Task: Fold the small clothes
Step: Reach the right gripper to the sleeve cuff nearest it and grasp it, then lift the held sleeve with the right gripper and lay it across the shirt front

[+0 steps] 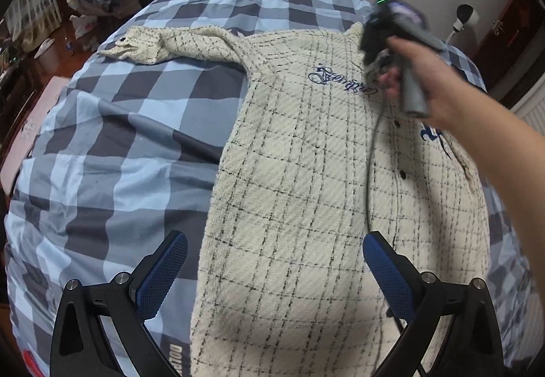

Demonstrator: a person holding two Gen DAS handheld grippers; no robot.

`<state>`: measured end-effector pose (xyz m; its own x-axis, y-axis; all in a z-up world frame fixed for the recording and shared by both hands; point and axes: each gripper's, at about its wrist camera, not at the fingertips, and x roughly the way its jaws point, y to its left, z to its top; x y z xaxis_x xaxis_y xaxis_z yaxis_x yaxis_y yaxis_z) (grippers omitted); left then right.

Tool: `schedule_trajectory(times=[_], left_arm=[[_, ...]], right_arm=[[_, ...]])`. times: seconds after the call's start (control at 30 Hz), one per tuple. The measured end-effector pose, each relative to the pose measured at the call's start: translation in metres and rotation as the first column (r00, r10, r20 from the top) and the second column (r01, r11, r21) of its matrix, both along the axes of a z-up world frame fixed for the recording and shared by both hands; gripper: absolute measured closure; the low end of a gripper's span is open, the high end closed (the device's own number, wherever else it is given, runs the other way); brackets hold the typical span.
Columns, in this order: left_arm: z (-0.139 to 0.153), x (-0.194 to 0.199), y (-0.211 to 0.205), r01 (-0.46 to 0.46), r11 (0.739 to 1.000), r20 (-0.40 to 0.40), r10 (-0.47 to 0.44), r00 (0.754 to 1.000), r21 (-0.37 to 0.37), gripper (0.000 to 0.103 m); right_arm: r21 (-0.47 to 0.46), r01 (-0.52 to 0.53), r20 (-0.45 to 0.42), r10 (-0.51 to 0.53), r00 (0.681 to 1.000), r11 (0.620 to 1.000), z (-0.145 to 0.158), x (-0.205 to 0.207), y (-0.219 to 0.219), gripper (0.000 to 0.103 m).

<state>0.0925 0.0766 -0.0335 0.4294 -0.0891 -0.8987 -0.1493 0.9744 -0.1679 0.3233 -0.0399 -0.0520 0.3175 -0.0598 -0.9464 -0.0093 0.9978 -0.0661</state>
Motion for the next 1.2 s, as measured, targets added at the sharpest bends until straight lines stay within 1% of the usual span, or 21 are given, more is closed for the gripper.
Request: schedule_trajectory(times=[0.1,0.27,0.33,0.37,0.43,0.53,0.6,0.67,0.7,0.73,0.77,0.8,0.87,0.93,0.97,1.0,1.03,1.07,1.1,1.17,1.2], left_arm=[[0.004,-0.003,0.002,-0.01,1.0,0.01,0.01,1.0,-0.004,0.0],[0.012,-0.007,0.007,-0.029,1.0,0.042,0.028,0.999,0.013,0.0],[0.015,-0.008,0.009,-0.035,0.999,0.052,0.034,0.998,0.019,0.0],[0.016,-0.009,0.01,-0.037,0.999,0.057,0.035,0.998,0.023,0.0],[0.017,-0.01,0.011,-0.039,0.999,0.063,0.036,0.997,0.032,0.0],[0.016,-0.01,0.012,-0.042,0.998,0.067,0.039,0.997,0.045,0.0],[0.015,-0.011,0.013,-0.045,0.998,0.064,0.042,0.997,0.051,0.0],[0.013,-0.011,0.013,-0.048,0.997,0.056,0.044,0.997,0.055,0.0],[0.012,-0.011,0.013,-0.048,0.997,0.053,0.045,0.998,0.055,0.0],[0.012,-0.012,0.013,-0.047,0.997,0.05,0.044,0.998,0.057,0.0],[0.011,-0.013,0.014,-0.047,0.997,0.048,0.044,0.998,0.058,0.0],[0.011,-0.014,0.014,-0.046,0.997,0.047,0.043,0.998,0.058,0.0],[0.012,-0.014,0.015,-0.045,0.998,0.047,0.042,0.998,0.049,0.0],[0.014,-0.014,0.015,-0.043,0.999,0.053,0.041,0.998,0.03,0.0],[0.015,-0.014,0.014,-0.04,0.999,0.056,0.038,0.998,0.025,0.0],[0.016,-0.015,0.013,-0.036,0.999,0.057,0.034,0.998,0.023,0.0],[0.016,-0.014,0.01,-0.028,0.999,0.059,0.027,0.998,0.023,0.0],[0.016,-0.014,0.009,-0.024,0.999,0.059,0.022,0.998,0.023,0.0],[0.015,-0.014,0.007,-0.019,1.0,0.057,0.018,0.998,0.023,0.0],[0.013,-0.013,0.003,-0.011,1.0,0.051,0.01,0.999,0.021,0.0],[0.012,-0.013,0.002,-0.008,1.0,0.049,0.007,0.999,0.02,0.0]], right_arm=[[0.146,0.028,0.069,-0.038,0.997,0.989,0.046,-0.013,-0.028,0.095],[0.368,0.085,0.106,-0.133,0.985,0.926,0.125,-0.04,-0.091,0.095],[0.503,0.138,0.067,-0.197,0.978,0.853,0.147,-0.048,-0.112,0.095],[0.592,0.155,0.025,-0.21,0.977,0.791,0.159,-0.058,-0.122,0.095],[0.64,0.172,-0.027,-0.202,0.979,0.749,0.165,-0.06,-0.106,0.095],[0.683,0.154,-0.073,-0.143,0.987,0.714,0.18,-0.07,-0.074,0.095],[0.77,0.096,-0.056,-0.083,0.995,0.63,0.195,-0.08,-0.051,0.094],[0.831,0.074,-0.041,-0.072,0.997,0.551,0.194,-0.078,-0.04,0.082],[0.853,0.075,-0.041,-0.076,0.996,0.517,0.188,-0.078,-0.034,0.051],[0.846,0.098,-0.068,-0.077,0.995,0.524,0.176,-0.078,-0.029,0.005],[0.833,0.118,-0.094,-0.072,0.993,0.541,0.168,-0.079,-0.029,0.001],[0.804,0.152,-0.147,-0.056,0.988,0.575,0.148,-0.086,-0.027,0.001],[0.775,0.172,-0.235,0.026,0.972,0.608,0.118,-0.097,-0.029,0.001],[0.749,0.17,-0.259,0.047,0.965,0.641,0.105,-0.11,-0.047,0.001],[0.715,0.163,-0.244,0.023,0.97,0.68,0.101,-0.116,-0.062,0.001],[0.649,0.152,-0.21,-0.017,0.978,0.745,0.1,-0.124,-0.084,0.001],[0.594,0.146,-0.176,-0.049,0.983,0.791,0.103,-0.128,-0.099,0.001],[0.507,0.14,-0.126,-0.088,0.988,0.851,0.104,-0.135,-0.119,0.001],[0.367,0.131,-0.065,-0.115,0.991,0.921,0.105,-0.141,-0.14,0.001],[0.146,0.113,-0.004,-0.114,0.993,0.983,0.098,-0.148,-0.167,0.001],[0.022,0.104,0.0,-0.104,0.995,0.994,0.088,-0.15,-0.183,0.001]])
